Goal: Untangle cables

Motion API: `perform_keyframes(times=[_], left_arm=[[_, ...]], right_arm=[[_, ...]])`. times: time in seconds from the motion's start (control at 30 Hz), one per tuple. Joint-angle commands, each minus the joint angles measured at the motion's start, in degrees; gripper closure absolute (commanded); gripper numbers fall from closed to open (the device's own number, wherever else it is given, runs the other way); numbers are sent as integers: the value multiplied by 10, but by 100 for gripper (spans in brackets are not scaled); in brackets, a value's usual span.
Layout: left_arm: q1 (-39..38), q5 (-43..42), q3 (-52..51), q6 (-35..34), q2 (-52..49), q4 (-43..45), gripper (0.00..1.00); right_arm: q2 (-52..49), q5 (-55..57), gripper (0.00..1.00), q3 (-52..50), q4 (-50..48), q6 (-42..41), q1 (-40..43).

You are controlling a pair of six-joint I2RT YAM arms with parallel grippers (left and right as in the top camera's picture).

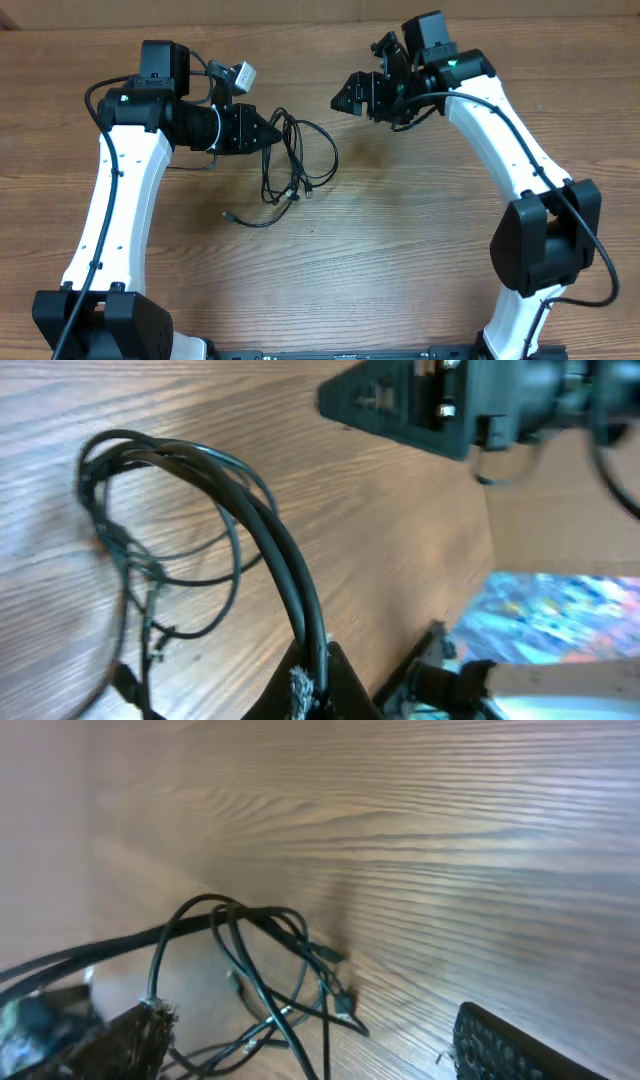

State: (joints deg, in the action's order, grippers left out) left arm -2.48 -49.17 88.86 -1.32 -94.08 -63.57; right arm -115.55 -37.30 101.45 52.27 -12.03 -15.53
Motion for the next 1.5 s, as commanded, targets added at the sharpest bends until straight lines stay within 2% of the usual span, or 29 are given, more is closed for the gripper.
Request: perform_keyframes(times=[0.0,0.2,0.3,0.37,0.43,0.57,0.73,1.0,1.07,1.1,1.13,1.23,1.33,1.47], left_arm=[[3,-60,10,13,5,-2,96],[3,-60,10,13,5,-6,96],[3,-64,10,13,5,-5,96],[3,-61,10,13,5,-2,96],[3,-43,10,9,5,0,96],[3,-8,10,-26,5,7,96],[3,-8,10,-55,5,21,96],[3,-11,10,-56,5,20,96],[3,-14,10,-56,5,21,96],[3,-14,10,-56,5,21,96],[3,-12,10,-55,5,21,96],[3,25,10,-56,5,18,96],[3,126,10,-56,5,-6,96],[11,209,10,-56,5,-25,96]], right_arm=[[-48,-136,12,-2,-1,98,9],[-87,-249,11,-2,-4,175,2],[-88,-260,11,-2,-4,184,-12],[-88,-287,13,-2,-6,183,-29],[-88,-323,20,-2,-9,180,-38],[-88,-355,32,-1,-16,137,-43],[-88,-335,39,-1,-26,104,-47],[-88,-108,42,-1,-105,-122,-94],[-88,-75,55,-1,-111,-154,-99],[-88,-60,66,-1,-110,-163,-100],[-88,-38,80,-1,-103,-167,-100],[-87,-26,94,-1,-90,-164,-91],[-81,-28,96,-1,-54,-141,-66],[-49,-26,96,-1,-18,-101,-32]])
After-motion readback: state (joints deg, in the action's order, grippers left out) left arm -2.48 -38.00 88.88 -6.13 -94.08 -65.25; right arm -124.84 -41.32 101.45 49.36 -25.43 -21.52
